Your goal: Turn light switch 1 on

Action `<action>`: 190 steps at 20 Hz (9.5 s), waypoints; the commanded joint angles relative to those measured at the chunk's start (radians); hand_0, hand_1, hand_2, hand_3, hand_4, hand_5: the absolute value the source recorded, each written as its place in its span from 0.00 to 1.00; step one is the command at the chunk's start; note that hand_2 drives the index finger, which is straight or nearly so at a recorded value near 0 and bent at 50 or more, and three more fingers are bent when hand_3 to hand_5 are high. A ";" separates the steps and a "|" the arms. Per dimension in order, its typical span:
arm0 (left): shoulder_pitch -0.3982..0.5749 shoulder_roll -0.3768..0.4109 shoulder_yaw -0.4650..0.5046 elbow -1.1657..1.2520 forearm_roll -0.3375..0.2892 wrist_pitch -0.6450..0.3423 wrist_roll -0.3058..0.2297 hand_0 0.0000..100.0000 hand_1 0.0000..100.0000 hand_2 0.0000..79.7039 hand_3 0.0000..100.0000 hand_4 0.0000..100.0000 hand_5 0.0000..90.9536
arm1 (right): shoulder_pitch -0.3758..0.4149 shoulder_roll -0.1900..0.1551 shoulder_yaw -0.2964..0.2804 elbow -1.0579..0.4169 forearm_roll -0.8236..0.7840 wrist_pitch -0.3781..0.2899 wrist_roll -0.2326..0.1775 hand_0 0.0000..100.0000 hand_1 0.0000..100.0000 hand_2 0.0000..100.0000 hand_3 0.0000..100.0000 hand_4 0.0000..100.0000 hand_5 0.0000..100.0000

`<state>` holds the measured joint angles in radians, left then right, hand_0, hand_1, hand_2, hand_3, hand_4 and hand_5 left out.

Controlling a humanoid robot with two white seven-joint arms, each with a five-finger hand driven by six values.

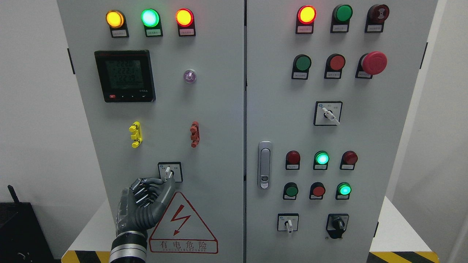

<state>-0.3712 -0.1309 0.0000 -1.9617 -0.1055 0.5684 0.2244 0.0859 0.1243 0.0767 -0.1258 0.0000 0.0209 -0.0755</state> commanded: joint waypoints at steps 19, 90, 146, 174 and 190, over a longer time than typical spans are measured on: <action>-0.015 -0.003 -0.034 0.004 -0.003 0.025 0.000 0.18 0.73 0.70 0.83 0.89 0.89 | 0.000 0.000 0.000 0.000 -0.025 0.001 0.000 0.00 0.00 0.00 0.00 0.00 0.00; -0.043 -0.018 -0.035 0.020 -0.092 0.068 0.000 0.31 0.60 0.78 0.90 0.94 0.93 | 0.000 0.000 0.000 0.000 -0.025 0.001 0.000 0.00 0.00 0.00 0.00 0.00 0.00; -0.038 -0.018 -0.035 0.020 -0.092 0.067 0.000 0.44 0.48 0.82 0.94 0.96 0.94 | 0.000 0.000 0.000 0.000 -0.025 0.001 0.000 0.00 0.00 0.00 0.00 0.00 0.00; -0.015 -0.016 -0.035 0.006 -0.091 0.056 0.001 0.25 0.45 0.85 0.96 0.97 0.95 | 0.000 0.000 0.000 0.000 -0.025 0.001 0.000 0.00 0.00 0.00 0.00 0.00 0.00; 0.104 -0.004 -0.035 -0.026 -0.091 -0.100 0.000 0.07 0.38 0.88 0.98 0.99 0.96 | 0.000 0.000 0.000 0.000 -0.025 0.001 0.000 0.00 0.00 0.00 0.00 0.00 0.00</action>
<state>-0.3154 -0.1419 -0.0354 -1.9699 -0.1964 0.5140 0.2240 0.0859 0.1243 0.0767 -0.1258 0.0000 0.0208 -0.0755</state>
